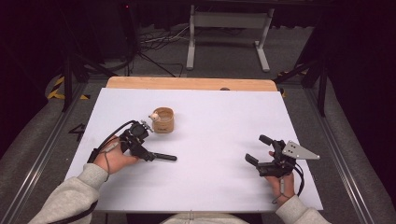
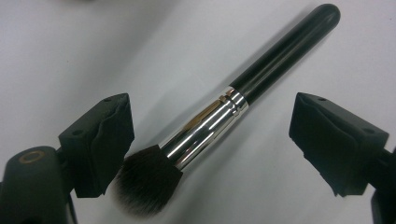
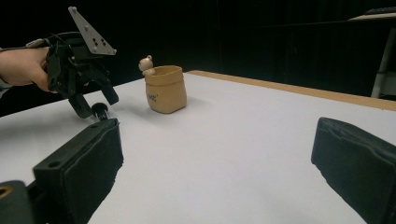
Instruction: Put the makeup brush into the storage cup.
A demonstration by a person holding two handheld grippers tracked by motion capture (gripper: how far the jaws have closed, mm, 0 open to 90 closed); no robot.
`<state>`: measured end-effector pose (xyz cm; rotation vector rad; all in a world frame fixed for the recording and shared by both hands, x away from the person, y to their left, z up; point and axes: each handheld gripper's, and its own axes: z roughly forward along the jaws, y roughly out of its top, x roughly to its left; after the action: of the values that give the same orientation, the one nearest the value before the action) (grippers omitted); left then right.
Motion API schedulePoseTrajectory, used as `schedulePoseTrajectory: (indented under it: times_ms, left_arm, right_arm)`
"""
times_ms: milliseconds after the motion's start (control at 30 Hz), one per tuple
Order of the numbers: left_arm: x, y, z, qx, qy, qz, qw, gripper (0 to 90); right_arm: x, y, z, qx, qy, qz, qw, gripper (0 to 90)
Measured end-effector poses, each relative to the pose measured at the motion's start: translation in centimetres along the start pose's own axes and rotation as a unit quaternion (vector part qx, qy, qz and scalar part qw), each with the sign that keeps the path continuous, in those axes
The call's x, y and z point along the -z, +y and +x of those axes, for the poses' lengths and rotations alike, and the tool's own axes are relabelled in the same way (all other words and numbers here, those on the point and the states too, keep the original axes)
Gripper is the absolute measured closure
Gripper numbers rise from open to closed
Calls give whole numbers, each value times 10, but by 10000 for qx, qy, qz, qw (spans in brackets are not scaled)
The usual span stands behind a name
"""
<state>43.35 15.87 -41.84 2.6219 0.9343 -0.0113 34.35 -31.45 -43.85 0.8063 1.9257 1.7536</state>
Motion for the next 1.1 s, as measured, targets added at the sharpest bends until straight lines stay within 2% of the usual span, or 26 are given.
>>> schedulePoseTrajectory:
  times_ms: [33, 300, 533, 767, 900, 1033, 1100]
  left_arm:
    - [-1, 0, -1, 43, -19, 10, 10000, 152]
    - [-6, 1, 0, -94, -47, 65, 9999, 172]
    - [-11, 0, 1, -222, -83, 206, 9995, 182]
    - [-14, -1, 1, -264, -80, 319, 9991, 202]
    - [-13, -1, 1, -278, -23, 354, 9990, 246]
    - [-13, 0, -1, -402, 108, 427, 9982, 295]
    - [-12, 0, -2, -474, 168, 430, 9978, 350]
  right_arm:
    - [0, 0, 0, -11, 4, -8, 10000, 23]
    - [0, 0, -1, -56, 13, -13, 10000, 25]
    - [1, -1, -1, -81, 30, -16, 10000, 26]
    - [1, -1, -1, -103, 34, -21, 9999, 26]
    - [1, -1, -2, -125, 35, -10, 9999, 28]
    - [1, -1, -2, -123, 39, -6, 9999, 30]
    - [1, -1, -2, -129, 41, -5, 9999, 30]
